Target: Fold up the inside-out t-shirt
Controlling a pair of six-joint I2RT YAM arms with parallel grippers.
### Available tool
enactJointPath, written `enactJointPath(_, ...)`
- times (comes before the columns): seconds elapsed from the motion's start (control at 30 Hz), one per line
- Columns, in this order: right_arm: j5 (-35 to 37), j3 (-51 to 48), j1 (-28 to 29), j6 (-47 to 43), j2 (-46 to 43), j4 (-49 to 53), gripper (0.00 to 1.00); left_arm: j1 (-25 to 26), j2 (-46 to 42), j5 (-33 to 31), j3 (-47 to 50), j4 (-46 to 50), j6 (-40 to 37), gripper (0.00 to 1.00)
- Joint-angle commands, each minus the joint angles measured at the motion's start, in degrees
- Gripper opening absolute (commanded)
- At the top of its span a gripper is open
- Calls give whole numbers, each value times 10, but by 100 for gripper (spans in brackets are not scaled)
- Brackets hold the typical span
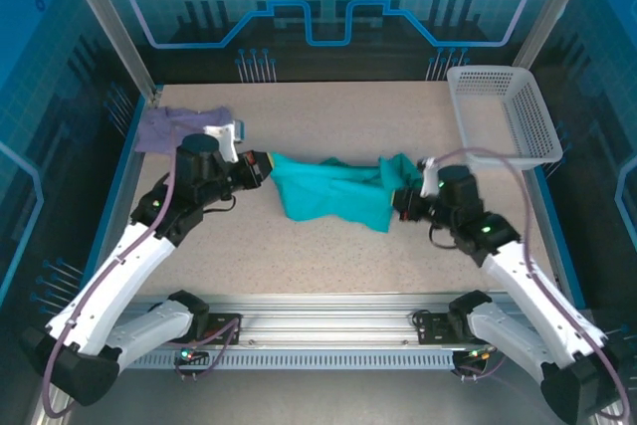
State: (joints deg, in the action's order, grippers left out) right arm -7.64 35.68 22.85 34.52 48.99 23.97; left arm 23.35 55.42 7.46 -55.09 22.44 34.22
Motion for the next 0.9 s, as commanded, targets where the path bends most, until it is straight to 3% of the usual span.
enactJointPath(0.0, 50, -103, 24, 92, -20, 29, 26, -4, -4, 38, 106, 22, 34, 0)
enactJointPath(0.17, 91, -127, 49, 87, -54, 40, 46, 2, -41, 82, 259, -7, 88, 0)
enactJointPath(0.37, 190, -7, 152, 17, 84, 51, 56, 10, -64, 81, 297, -3, 94, 0)
enactJointPath(0.5, 276, 105, 204, -42, 212, 74, 57, 11, -63, 79, 294, -5, 87, 0)
enactJointPath(0.8, 310, 224, 217, -83, 414, 91, 54, 11, -64, 69, 287, 4, 74, 0)
enactJointPath(0.87, 319, 236, 212, -91, 437, 91, 48, 11, -64, 69, 288, 3, 73, 0)
